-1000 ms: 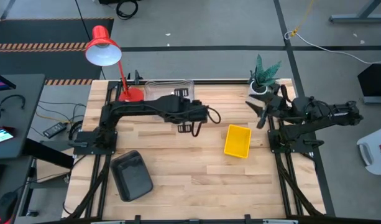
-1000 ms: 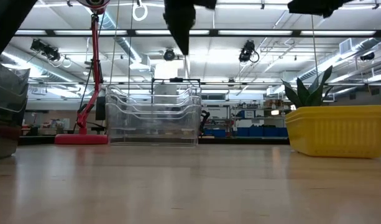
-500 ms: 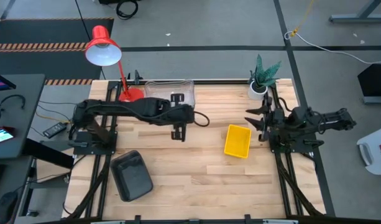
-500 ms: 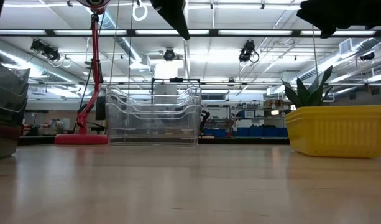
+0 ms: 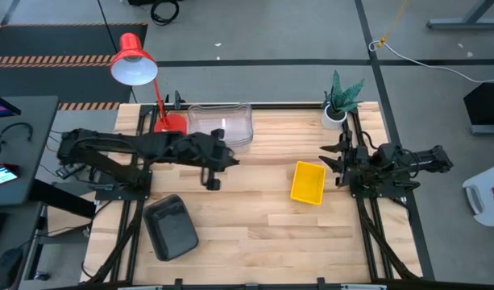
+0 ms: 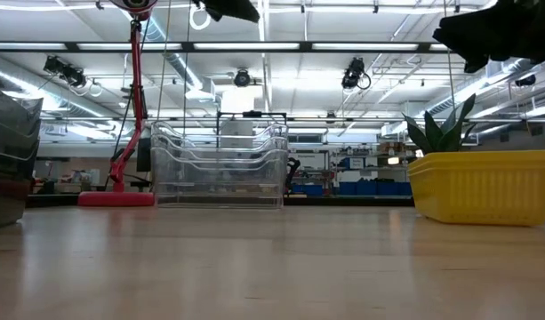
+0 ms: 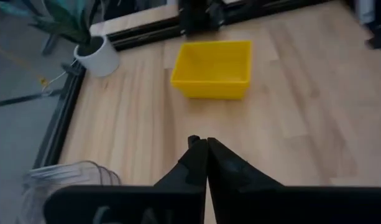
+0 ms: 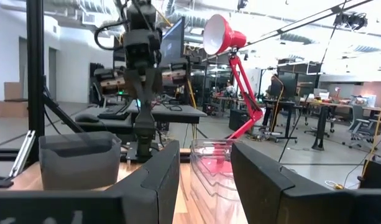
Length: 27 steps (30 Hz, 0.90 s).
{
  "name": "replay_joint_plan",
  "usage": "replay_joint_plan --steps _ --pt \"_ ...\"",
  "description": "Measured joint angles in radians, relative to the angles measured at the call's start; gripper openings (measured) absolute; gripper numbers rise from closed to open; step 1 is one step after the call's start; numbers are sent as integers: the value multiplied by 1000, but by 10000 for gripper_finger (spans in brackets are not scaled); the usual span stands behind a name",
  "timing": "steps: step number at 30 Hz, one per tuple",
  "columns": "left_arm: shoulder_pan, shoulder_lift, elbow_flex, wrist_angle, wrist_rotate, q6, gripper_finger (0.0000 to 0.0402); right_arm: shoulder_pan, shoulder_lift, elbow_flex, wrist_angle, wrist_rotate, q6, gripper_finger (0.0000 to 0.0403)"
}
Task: Stack baskets by color
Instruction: Return to Home Position
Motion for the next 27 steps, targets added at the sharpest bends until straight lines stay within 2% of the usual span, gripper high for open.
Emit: replay_joint_plan --steps 3,8,18,27 --pt "0 -78 -86 69 26 -5 11 0 -19 0 -12 -6 -6 150" --pt "-3 -210 -236 197 39 -29 4 0 -24 0 -37 -80 -22 150" --pt "-61 -485 -626 583 112 -126 6 0 -26 -56 0 -86 65 150" --pt "-131 -706 -829 616 113 -154 10 0 -25 -111 68 -47 176 150"
